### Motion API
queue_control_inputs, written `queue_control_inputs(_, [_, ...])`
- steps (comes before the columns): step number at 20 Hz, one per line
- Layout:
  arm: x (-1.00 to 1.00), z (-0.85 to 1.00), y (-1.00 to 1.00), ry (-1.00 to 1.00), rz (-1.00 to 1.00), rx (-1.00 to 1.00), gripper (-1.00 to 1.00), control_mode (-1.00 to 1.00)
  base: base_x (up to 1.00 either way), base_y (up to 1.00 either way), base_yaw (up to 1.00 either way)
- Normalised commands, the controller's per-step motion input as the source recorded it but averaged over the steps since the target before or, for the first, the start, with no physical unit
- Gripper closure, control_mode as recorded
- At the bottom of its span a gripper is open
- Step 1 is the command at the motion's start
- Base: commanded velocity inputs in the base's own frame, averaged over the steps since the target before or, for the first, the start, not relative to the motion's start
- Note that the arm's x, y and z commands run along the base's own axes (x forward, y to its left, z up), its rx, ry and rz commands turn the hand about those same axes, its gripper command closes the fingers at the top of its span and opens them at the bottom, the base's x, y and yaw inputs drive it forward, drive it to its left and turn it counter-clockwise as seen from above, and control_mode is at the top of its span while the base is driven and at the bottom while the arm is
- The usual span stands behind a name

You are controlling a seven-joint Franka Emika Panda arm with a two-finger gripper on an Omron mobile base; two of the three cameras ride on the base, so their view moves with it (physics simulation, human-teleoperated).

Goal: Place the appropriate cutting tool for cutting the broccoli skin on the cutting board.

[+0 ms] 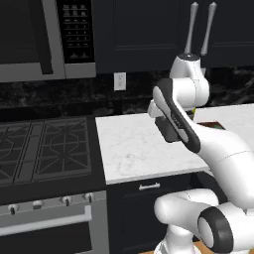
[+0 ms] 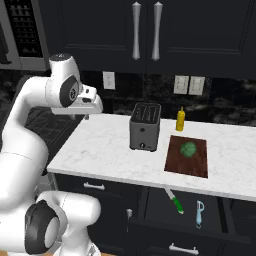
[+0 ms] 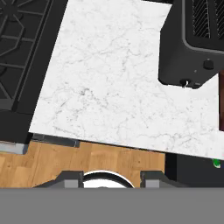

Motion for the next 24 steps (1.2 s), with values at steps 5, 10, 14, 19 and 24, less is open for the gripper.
queue_control_inputs(5, [-0.32, -0.04, 0.00, -0.03, 0.00, 0.00, -1.00, -1.00, 0.00, 0.00, 0.00])
queue_control_inputs(10, [-0.61, -0.29, -0.66, -0.11, 0.00, 0.12, -1.00, -1.00, 0.00, 0.00, 0.00])
queue_control_inputs(14, [-0.56, -0.34, -1.00, 0.00, -0.02, 0.18, -1.00, -1.00, 0.00, 0.00, 0.00])
queue_control_inputs(19, [-0.47, -0.33, -1.00, 0.02, -0.10, 0.12, -1.00, -1.00, 0.00, 0.00, 0.00])
queue_control_inputs(24, [-0.36, -0.19, -1.00, 0.09, -0.10, 0.07, -1.00, -1.00, 0.00, 0.00, 0.00])
